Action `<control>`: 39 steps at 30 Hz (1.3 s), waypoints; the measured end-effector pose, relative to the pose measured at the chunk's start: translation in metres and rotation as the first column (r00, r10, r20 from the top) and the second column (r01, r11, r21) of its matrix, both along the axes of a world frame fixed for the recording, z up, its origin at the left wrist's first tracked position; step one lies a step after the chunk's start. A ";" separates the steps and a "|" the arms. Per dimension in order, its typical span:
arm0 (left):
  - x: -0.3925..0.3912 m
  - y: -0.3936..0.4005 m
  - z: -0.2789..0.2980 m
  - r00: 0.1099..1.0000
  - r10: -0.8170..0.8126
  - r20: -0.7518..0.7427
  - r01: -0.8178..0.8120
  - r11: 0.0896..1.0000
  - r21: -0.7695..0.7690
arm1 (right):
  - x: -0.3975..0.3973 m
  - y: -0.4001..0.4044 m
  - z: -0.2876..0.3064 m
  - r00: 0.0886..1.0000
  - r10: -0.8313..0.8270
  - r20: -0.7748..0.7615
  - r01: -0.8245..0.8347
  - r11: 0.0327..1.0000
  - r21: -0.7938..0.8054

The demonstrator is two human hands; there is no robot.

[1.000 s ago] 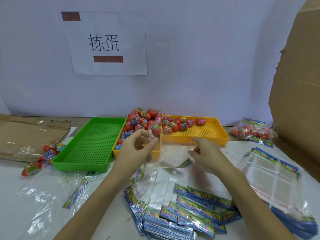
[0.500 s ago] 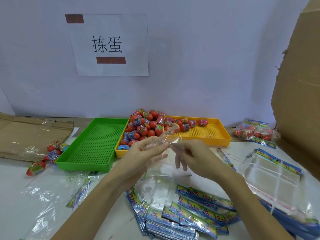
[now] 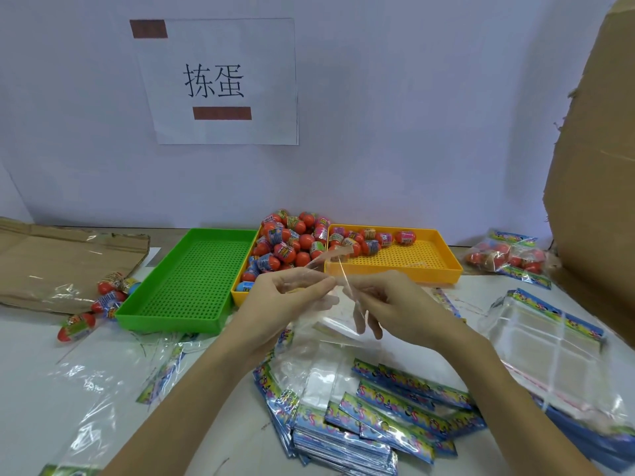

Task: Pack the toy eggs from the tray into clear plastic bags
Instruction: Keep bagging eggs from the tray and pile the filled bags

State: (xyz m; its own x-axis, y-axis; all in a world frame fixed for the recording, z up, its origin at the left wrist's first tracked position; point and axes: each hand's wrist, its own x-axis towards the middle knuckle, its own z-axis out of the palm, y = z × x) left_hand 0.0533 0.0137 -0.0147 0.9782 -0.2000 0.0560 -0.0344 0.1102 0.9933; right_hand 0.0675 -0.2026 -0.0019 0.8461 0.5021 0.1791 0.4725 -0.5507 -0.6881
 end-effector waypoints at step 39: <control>0.000 0.002 0.001 0.973 0.171 0.157 -0.193 0.971 0.139 | 0.006 -0.002 0.006 0.965 -0.260 0.009 0.252 0.943 0.218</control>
